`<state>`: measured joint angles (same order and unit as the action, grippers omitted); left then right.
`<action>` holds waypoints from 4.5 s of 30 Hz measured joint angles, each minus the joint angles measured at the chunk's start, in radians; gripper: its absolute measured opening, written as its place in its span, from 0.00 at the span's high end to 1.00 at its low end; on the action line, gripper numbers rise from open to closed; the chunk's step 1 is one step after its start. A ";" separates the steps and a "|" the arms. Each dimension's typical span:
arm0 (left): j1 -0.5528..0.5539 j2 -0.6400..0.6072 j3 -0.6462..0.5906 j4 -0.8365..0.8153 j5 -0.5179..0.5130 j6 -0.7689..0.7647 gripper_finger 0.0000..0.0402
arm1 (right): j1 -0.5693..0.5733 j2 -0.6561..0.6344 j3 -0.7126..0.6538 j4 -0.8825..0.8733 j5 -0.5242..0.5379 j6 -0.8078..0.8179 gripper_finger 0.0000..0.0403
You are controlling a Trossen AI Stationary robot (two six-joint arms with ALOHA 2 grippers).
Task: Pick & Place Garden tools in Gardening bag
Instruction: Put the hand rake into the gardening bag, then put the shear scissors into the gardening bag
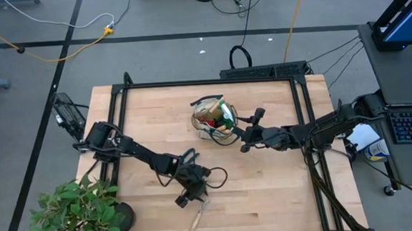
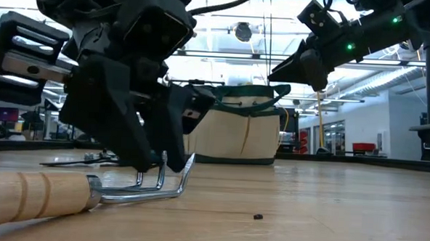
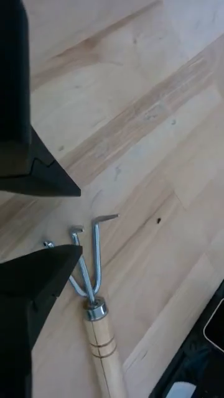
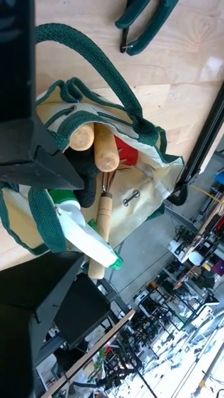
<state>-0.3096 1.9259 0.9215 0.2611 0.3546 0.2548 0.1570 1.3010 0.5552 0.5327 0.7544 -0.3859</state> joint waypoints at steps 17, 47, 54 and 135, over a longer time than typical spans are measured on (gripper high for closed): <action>0.009 -0.002 0.001 -0.079 -0.032 -0.006 0.97 | 0.000 0.000 0.000 -0.002 0.000 0.000 0.59; 0.321 -0.537 0.110 -0.177 -0.608 0.662 0.99 | -0.040 0.000 0.000 0.135 -0.312 0.008 0.59; 0.450 -0.496 0.272 -0.174 -0.615 0.693 0.99 | -0.100 0.000 0.000 0.061 -0.422 0.031 0.59; 0.497 -0.597 0.280 -0.881 -0.302 0.187 0.67 | -0.186 0.000 0.000 -0.057 -0.497 0.087 0.98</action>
<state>0.1878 1.3293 1.2015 -0.6194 0.0524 0.4418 -0.0292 1.3014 0.5556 0.4757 0.2574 -0.2990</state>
